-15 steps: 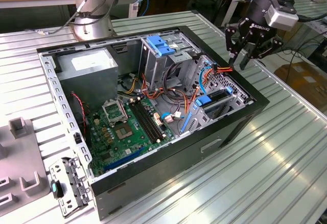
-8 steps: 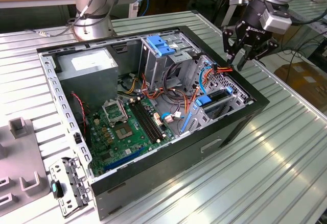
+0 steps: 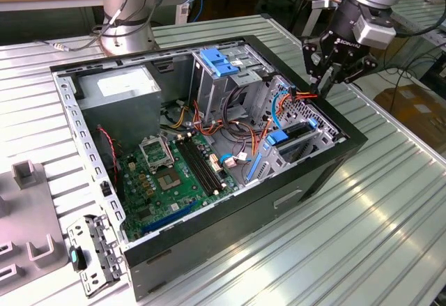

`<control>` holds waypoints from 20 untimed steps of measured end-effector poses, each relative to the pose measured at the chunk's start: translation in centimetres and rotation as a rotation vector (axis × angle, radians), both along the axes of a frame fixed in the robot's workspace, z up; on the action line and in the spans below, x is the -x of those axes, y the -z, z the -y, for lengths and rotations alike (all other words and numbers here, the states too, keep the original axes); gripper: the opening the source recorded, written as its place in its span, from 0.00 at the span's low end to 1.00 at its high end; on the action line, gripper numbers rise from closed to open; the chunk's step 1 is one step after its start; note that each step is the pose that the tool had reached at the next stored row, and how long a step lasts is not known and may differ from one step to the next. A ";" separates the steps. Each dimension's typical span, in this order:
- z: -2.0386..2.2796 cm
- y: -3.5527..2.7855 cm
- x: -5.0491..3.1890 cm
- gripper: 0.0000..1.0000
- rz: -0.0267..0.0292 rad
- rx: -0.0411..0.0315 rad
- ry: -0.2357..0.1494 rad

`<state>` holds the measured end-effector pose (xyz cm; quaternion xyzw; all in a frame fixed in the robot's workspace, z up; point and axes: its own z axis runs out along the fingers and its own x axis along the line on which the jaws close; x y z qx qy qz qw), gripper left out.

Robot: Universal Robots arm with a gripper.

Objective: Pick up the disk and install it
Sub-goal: 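Insert the first disk wire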

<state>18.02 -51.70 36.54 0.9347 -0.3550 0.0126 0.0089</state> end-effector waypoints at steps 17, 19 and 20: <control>0.02 -0.75 1.19 0.17 0.0002 -0.0015 0.104; 0.03 -0.75 1.67 0.17 0.0000 -0.0014 0.108; 0.03 -0.75 1.78 0.17 0.0001 -0.0015 0.109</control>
